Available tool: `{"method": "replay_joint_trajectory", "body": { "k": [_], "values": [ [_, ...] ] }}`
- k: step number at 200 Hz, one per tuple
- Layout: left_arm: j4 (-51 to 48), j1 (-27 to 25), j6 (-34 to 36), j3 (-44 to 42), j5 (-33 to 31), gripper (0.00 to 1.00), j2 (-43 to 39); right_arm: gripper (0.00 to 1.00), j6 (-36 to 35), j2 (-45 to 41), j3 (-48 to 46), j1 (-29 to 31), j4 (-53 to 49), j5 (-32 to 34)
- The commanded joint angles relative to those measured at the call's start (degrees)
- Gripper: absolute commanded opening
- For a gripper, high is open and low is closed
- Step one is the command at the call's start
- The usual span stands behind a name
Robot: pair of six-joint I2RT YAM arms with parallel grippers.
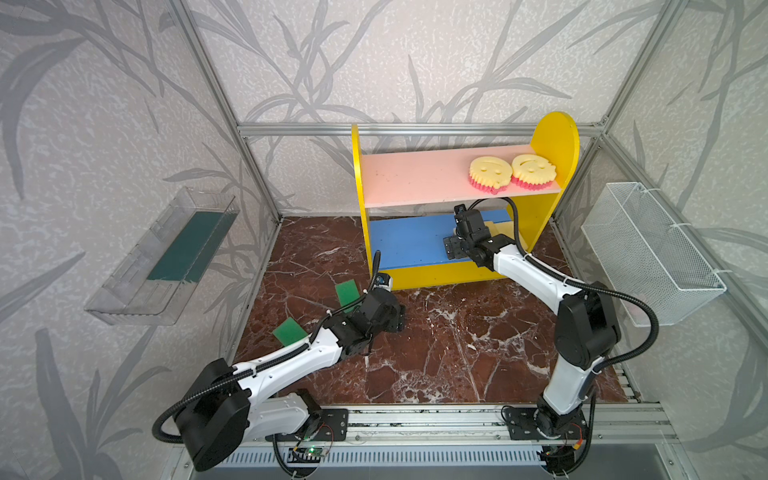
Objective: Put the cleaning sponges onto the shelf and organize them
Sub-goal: 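Withdraw the right gripper from the shelf while the left gripper moves to a green sponge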
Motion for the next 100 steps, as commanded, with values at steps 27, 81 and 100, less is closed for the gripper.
{"method": "replay_joint_trajectory", "body": {
  "k": [27,81,100],
  "values": [
    [-7.63,5.32,-8.35,-0.86,-4.17,0.77,-8.47,0.96,2.13,-12.14,-5.74,2.39,3.47,-4.29],
    [-18.85,10.15,-12.34,-2.03,-7.92,0.79,-12.16,0.98,9.23,-26.76,-21.49,2.49,6.37,-13.42],
    [-20.71,10.62,-12.84,-2.95,-11.74,0.83,-11.51,0.99,11.76,-32.92,-28.84,2.55,9.58,-17.47]
  ]
}}
